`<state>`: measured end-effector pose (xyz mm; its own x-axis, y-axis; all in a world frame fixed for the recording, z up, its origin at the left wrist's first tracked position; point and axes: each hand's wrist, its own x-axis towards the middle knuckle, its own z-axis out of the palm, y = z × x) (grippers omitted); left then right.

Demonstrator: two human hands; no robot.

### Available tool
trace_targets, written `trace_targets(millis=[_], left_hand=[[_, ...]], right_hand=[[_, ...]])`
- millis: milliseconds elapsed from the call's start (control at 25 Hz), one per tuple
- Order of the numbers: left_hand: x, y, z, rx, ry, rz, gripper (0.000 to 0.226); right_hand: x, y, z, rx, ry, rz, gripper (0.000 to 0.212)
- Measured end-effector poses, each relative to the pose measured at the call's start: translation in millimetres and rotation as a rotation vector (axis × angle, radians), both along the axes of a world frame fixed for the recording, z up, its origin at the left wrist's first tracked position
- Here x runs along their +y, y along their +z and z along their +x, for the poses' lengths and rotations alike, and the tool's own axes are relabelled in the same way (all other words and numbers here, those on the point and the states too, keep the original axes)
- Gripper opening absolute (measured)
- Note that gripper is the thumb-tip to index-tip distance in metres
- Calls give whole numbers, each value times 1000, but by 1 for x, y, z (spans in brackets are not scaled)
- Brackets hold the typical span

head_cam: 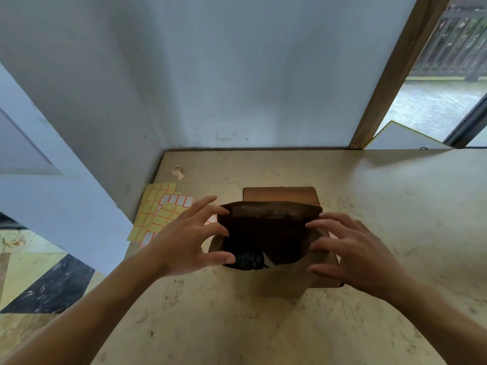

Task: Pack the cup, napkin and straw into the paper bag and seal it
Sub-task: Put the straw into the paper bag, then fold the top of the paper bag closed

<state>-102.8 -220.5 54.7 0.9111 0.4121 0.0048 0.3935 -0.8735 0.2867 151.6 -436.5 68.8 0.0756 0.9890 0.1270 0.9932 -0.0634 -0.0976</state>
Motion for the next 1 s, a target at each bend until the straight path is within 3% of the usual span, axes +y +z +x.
trace_targets(millis=[120, 280, 440, 600, 760, 840, 1000], left_hand=[[2, -1, -4, 44, 12, -12, 71], [2, -8, -2, 147, 47, -118, 74], [2, -17, 6, -5, 60, -208, 65], [5, -18, 9, -118, 57, -305, 71], [5, -21, 11, -153, 143, -347, 77], [5, -25, 11, -175, 153, -332, 63], [3, -36, 10, -272, 214, -382, 25]], right_hand=[[0, -1, -1, 138, -91, -14, 25], [3, -3, 4, 339, -183, -132, 18], [6, -9, 5, 436, -140, -141, 16], [11, -11, 5, 403, -144, -65, 18], [19, -14, 2, 472, -207, -66, 35], [23, -19, 3, 476, -202, -53, 36], [29, -28, 2, 508, -152, -75, 13]])
